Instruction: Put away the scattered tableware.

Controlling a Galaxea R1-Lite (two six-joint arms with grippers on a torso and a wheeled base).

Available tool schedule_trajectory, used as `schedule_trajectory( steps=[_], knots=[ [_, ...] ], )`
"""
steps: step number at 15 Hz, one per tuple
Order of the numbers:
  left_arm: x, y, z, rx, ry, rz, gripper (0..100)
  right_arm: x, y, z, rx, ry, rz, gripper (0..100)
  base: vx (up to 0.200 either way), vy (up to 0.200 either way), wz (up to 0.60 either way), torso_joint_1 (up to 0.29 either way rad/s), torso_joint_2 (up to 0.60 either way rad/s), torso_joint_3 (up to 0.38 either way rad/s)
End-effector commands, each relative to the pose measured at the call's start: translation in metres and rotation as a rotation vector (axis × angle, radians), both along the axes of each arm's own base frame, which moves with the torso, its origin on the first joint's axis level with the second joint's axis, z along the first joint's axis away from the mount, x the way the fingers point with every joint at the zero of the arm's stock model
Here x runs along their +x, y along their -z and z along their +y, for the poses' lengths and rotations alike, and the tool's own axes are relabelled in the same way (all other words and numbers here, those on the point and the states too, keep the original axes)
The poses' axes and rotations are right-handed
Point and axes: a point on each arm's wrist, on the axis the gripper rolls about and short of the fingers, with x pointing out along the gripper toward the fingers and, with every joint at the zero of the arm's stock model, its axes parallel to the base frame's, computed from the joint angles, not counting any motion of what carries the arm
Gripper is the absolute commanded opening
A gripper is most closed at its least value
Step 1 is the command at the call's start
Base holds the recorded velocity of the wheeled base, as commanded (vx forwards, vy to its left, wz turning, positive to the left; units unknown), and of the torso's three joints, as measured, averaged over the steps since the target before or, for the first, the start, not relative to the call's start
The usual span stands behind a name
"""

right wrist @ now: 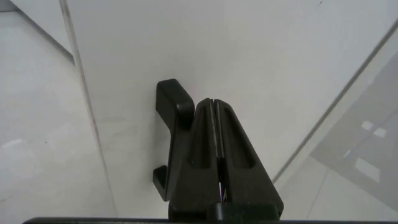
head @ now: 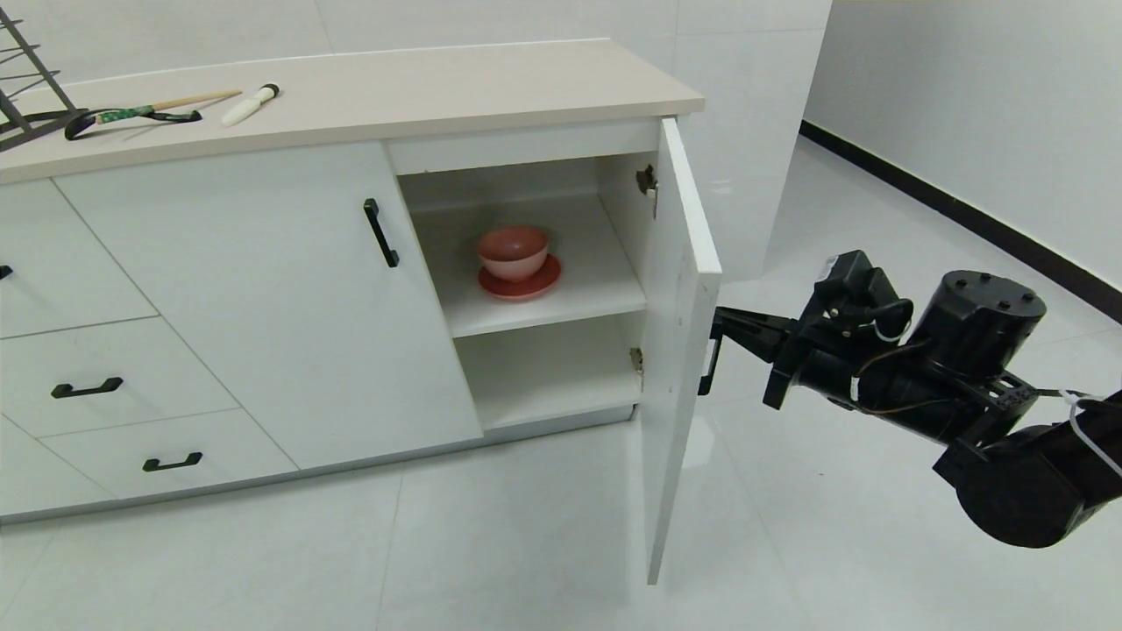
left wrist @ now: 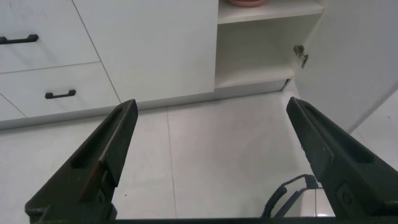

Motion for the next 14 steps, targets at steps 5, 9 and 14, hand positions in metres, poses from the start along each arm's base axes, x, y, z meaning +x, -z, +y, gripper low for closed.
schedule_trajectory(
  steps=[5, 9, 14],
  knots=[
    [0.000, 0.000, 0.000, 0.001, 0.000, 0.000, 100, 0.015, 0.012, 0.041, 0.006, -0.086, -0.004, 0, 0.000, 0.000, 0.00, 0.000, 0.00, 0.000],
    [0.000, 0.000, 0.000, 0.001, 0.000, 0.000, 100, 0.028, 0.014, 0.066, 0.023, -0.126, -0.038, 0, 0.000, 0.000, 0.00, 0.000, 0.00, 0.000],
    [0.000, 0.000, 0.000, -0.001, 0.000, 0.000, 100, 0.040, 0.018, 0.089, 0.041, -0.158, -0.068, 0, 0.000, 0.000, 0.00, 0.000, 0.00, 0.000]
  ],
)
